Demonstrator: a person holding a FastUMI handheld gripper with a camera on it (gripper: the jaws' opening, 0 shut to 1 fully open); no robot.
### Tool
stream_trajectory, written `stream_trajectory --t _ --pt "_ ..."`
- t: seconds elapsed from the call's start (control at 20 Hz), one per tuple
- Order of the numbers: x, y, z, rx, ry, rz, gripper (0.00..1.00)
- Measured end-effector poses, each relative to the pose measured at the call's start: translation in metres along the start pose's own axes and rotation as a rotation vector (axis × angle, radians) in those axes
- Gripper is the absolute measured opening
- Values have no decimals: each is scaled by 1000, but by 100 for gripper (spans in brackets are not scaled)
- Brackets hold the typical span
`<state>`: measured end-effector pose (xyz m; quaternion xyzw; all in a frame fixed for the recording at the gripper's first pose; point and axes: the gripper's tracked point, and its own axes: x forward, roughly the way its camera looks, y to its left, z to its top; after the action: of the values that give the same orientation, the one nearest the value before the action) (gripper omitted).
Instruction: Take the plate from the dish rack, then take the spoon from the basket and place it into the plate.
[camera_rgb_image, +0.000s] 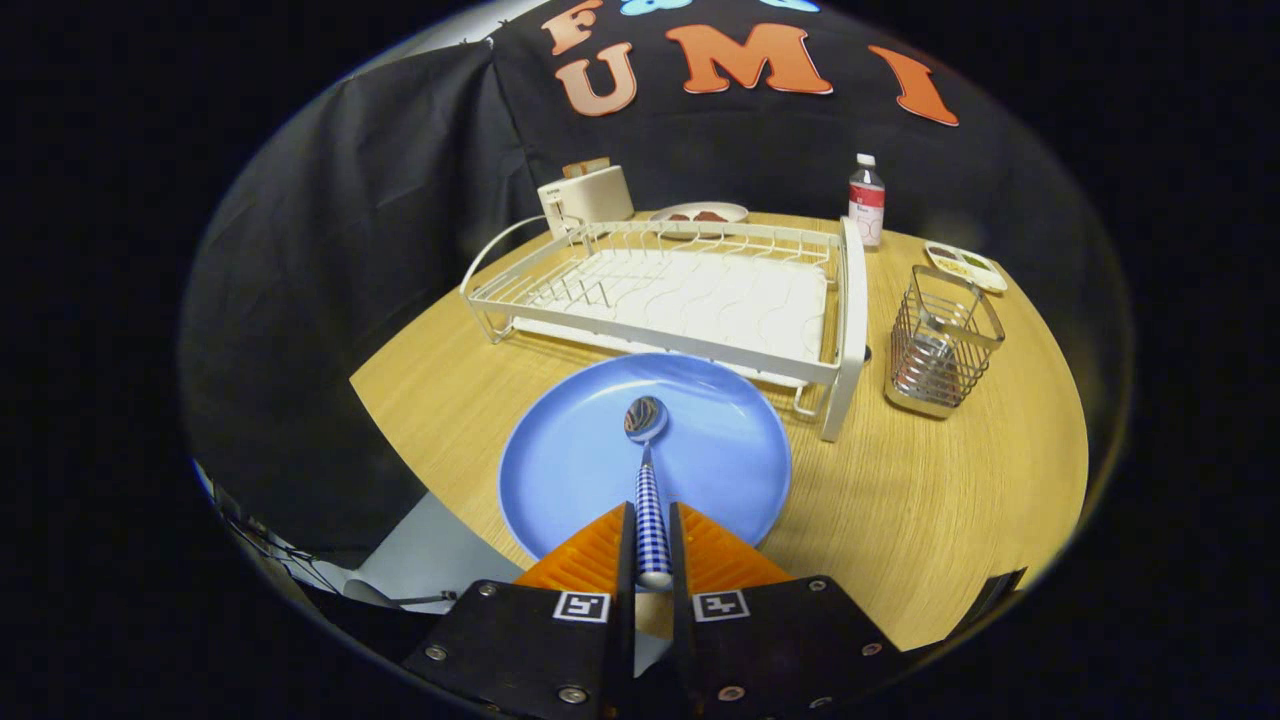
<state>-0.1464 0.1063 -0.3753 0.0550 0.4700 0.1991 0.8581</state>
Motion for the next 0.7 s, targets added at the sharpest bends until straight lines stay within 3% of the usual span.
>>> stream_trajectory --t 0.15,0.35,0.45,0.7 --pt "-6 0 4 18 0 -21 17" --pt "-38 -6 45 54 -82 -24 24" --pt "-61 -12 84 45 -174 -44 25" --pt "-128 -26 183 23 -440 -102 37"
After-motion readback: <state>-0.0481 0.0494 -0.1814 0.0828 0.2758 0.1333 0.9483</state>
